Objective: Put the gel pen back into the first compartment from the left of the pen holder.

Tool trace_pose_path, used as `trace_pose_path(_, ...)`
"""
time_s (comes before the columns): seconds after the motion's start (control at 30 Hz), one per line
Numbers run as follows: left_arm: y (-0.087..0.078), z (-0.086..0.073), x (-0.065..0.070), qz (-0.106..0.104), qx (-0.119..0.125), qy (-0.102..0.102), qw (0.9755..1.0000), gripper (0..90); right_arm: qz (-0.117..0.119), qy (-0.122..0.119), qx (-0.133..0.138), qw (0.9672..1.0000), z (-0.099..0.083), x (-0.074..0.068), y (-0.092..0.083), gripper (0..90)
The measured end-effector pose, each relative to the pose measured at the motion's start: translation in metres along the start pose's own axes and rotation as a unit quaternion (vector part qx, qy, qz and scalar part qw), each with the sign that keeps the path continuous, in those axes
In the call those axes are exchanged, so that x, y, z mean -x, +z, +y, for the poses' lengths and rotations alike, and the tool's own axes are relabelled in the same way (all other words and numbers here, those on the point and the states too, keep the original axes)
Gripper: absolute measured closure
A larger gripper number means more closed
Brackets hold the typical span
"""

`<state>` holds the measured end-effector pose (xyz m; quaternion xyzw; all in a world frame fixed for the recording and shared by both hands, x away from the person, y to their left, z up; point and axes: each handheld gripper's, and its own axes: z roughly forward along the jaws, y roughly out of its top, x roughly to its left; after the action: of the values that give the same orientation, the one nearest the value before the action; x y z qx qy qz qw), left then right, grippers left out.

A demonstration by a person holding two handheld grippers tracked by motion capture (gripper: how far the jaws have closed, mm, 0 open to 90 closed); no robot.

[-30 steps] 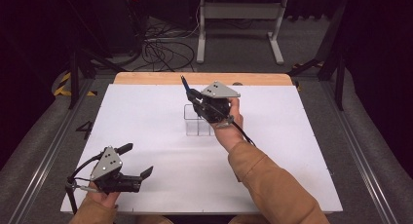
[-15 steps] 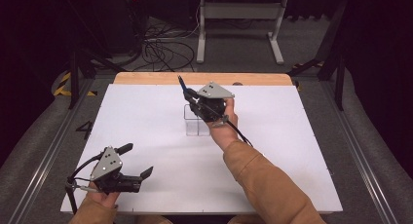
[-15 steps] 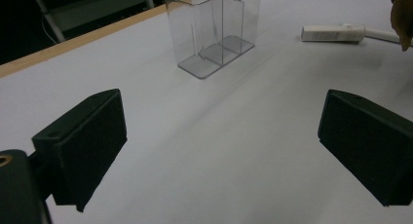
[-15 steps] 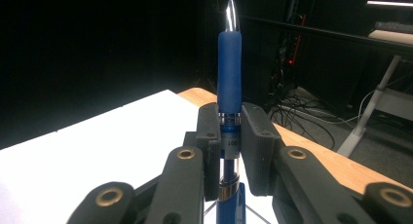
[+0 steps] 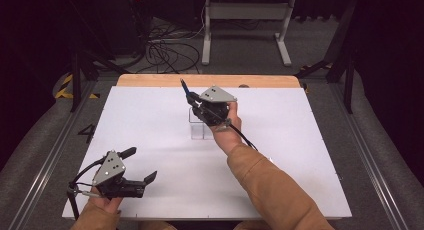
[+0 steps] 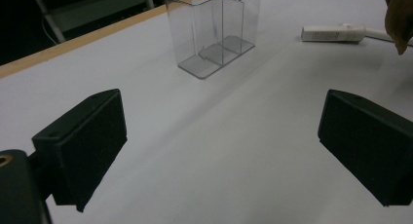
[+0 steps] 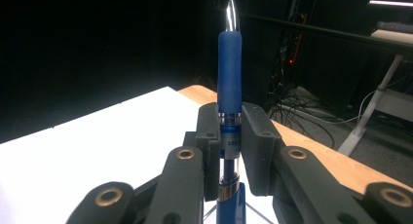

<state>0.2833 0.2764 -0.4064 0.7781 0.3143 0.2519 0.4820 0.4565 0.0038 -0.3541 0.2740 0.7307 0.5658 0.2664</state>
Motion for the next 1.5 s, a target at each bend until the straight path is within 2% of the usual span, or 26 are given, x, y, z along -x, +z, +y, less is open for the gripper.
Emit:
trace_pose_path(0.13, -0.001, 0.0, 0.0, 0.0, 0.001, -0.002, 1.0, 4.6, 0.0, -0.004, -0.005, 1.0, -0.001, -0.002, 0.001, 77.7)
trace_pose_path(0.23, -0.001, 0.0, 0.0, 0.0, 0.002, -0.001, 1.0, 4.6, -0.002, -0.005, -0.002, 1.0, -0.001, -0.002, 0.001, 61.5)
trace_pose_path(0.47, 0.0, 0.0, 0.0, 0.0, 0.001, -0.001, 1.0, 4.6, -0.004, -0.008, 0.005, 0.9999, 0.006, -0.001, -0.01, 44.0)
trace_pose_path(0.5, 0.0, 0.0, 0.0, 0.0, 0.001, -0.001, 1.0, 4.6, -0.006, -0.01, 0.006, 0.9999, 0.007, 0.0, -0.012, 39.2)
trace_pose_path(0.53, 0.0, 0.0, 0.0, 0.0, 0.002, -0.002, 1.0, 4.6, -0.011, -0.013, 0.003, 0.9999, 0.007, 0.0, -0.014, 33.3)
trace_pose_path(0.6, 0.0, 0.0, 0.0, -0.001, 0.002, -0.003, 1.0, 4.6, -0.022, -0.016, -0.011, 0.9996, 0.009, 0.002, -0.019, 28.7)
trace_pose_path(0.67, 0.0, 0.0, -0.001, 0.001, 0.002, -0.001, 1.0, 4.6, -0.019, -0.003, -0.018, 0.9996, 0.01, 0.005, -0.023, 23.4)
trace_pose_path(0.97, 0.001, 0.0, 0.0, -0.001, 0.0, -0.001, 1.0, 4.6, -0.013, -0.009, -0.013, 0.9998, 0.018, 0.013, -0.047, 18.2)
trace_pose_path(1.07, 0.001, 0.0, 0.0, -0.001, 0.0, -0.001, 1.0, 4.6, -0.006, -0.008, -0.017, 0.9998, 0.018, 0.014, -0.052, 14.9)
trace_pose_path(1.23, 0.001, 0.001, 0.0, -0.001, 0.0, -0.001, 1.0, 4.6, 0.01, -0.007, -0.009, 0.9999, 0.019, 0.015, -0.061, 10.0)
trace_pose_path(1.37, 0.001, 0.001, 0.001, 0.0, 0.0, -0.001, 1.0, 4.6, 0.021, -0.001, -0.014, 0.9997, 0.019, 0.017, -0.066, 5.8)
trace_pose_path(1.5, 0.001, 0.0, 0.0, 0.002, 0.001, -0.001, 1.0, 4.6, 0.02, -0.018, -0.032, 0.9991, 0.019, 0.017, -0.072, 3.9)
